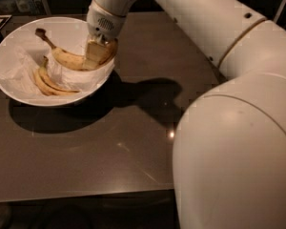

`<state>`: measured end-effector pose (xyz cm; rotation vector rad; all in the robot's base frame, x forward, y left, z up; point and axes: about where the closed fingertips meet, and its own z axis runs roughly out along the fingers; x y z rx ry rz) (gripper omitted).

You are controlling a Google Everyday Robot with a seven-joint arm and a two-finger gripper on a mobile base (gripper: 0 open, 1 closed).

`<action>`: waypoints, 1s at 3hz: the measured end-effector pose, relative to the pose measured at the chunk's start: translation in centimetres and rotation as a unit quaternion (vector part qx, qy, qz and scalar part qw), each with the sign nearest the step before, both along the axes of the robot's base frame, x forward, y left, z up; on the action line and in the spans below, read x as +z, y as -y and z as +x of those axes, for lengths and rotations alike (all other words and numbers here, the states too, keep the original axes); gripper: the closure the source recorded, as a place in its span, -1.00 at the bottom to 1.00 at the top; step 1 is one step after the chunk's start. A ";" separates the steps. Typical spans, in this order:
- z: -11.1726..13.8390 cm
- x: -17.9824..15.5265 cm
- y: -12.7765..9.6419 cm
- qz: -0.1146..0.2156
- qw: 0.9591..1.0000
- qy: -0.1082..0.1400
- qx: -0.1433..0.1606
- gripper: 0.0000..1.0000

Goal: Pick banana from white bowl

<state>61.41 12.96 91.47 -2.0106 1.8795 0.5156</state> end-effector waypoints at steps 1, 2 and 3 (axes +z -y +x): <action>-1.0 2.4 1.4 0.045 0.999 0.015 0.021 1.00; -2.8 4.8 3.2 0.062 0.996 0.026 0.050 1.00; -5.3 6.5 5.6 0.073 0.994 0.030 0.076 1.00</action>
Offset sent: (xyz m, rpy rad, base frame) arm -0.0562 -0.0630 0.0793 0.1513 -0.0737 0.1800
